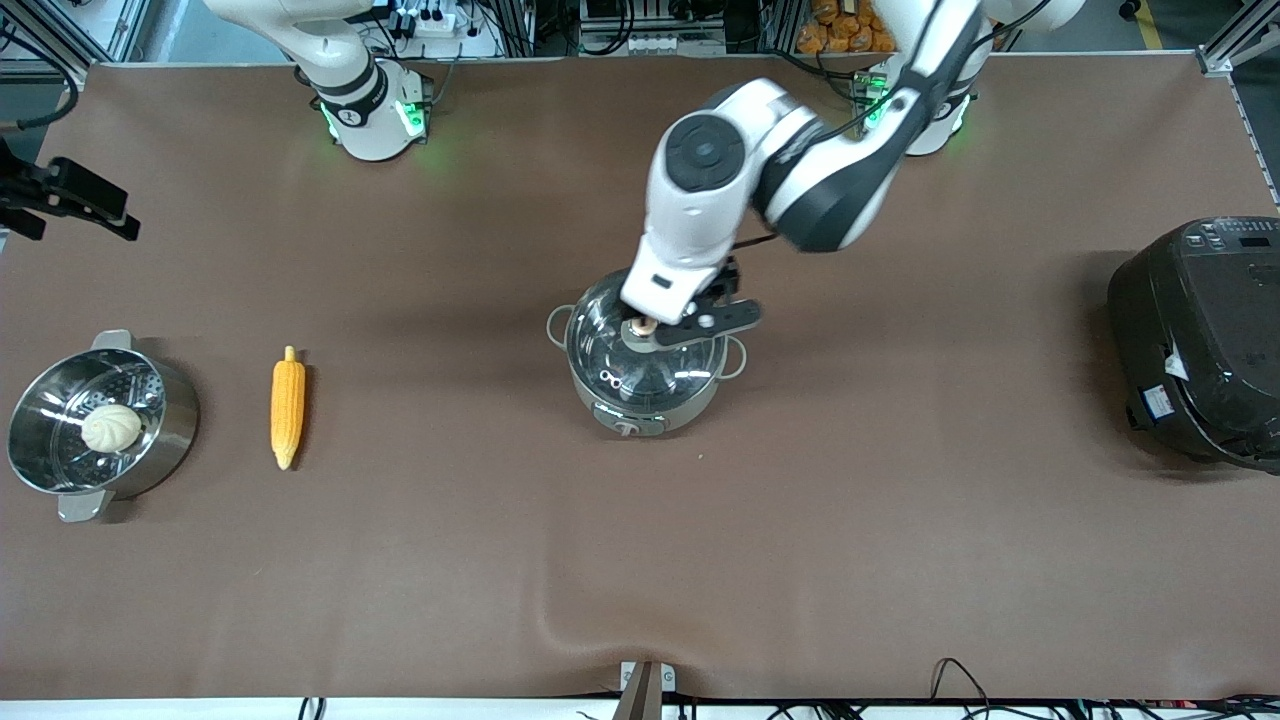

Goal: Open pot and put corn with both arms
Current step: 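Grasp the lid knob with the left gripper while the right gripper reaches the corn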

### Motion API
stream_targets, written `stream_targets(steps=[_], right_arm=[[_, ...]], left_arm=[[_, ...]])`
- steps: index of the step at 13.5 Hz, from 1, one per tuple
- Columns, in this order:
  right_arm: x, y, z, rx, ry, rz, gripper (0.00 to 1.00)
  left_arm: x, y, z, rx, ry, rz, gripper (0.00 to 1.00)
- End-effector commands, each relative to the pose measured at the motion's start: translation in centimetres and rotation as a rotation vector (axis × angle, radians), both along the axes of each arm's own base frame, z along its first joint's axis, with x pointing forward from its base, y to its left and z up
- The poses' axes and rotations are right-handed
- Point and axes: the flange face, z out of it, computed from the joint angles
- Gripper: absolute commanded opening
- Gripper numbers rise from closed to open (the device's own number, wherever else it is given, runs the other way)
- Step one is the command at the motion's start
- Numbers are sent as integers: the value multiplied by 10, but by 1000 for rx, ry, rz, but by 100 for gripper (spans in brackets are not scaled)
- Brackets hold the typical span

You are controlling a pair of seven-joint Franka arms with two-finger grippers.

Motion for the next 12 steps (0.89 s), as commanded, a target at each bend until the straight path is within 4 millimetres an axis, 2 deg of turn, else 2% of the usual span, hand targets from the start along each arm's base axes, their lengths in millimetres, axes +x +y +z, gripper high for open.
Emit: stream_targets(steps=[1, 3, 4, 6, 8, 10, 12], right_arm=[[5, 0, -26, -3, -1, 7, 100], [9, -9, -50, -1, 20, -10, 100], [8, -21, -64, 4, 41, -33, 100], [4, -32, -102, 19, 81, -55, 100], [5, -35, -128, 11, 64, -56, 100], [11, -48, -178, 2, -6, -63, 100], [15, -54, -217, -3, -35, -71, 100]], left_arm=[[4, -16, -13, -1, -31, 37, 100], [0, -22, -19, 17, -49, 30, 100], [-2, -24, -25, 23, -42, 25, 100], [-5, -28, -33, 30, -34, 19, 100], [-5, -28, -37, 34, -29, 17, 92], [-3, -28, -40, 33, -29, 15, 87], [-2, -29, -45, 26, -33, 16, 85]])
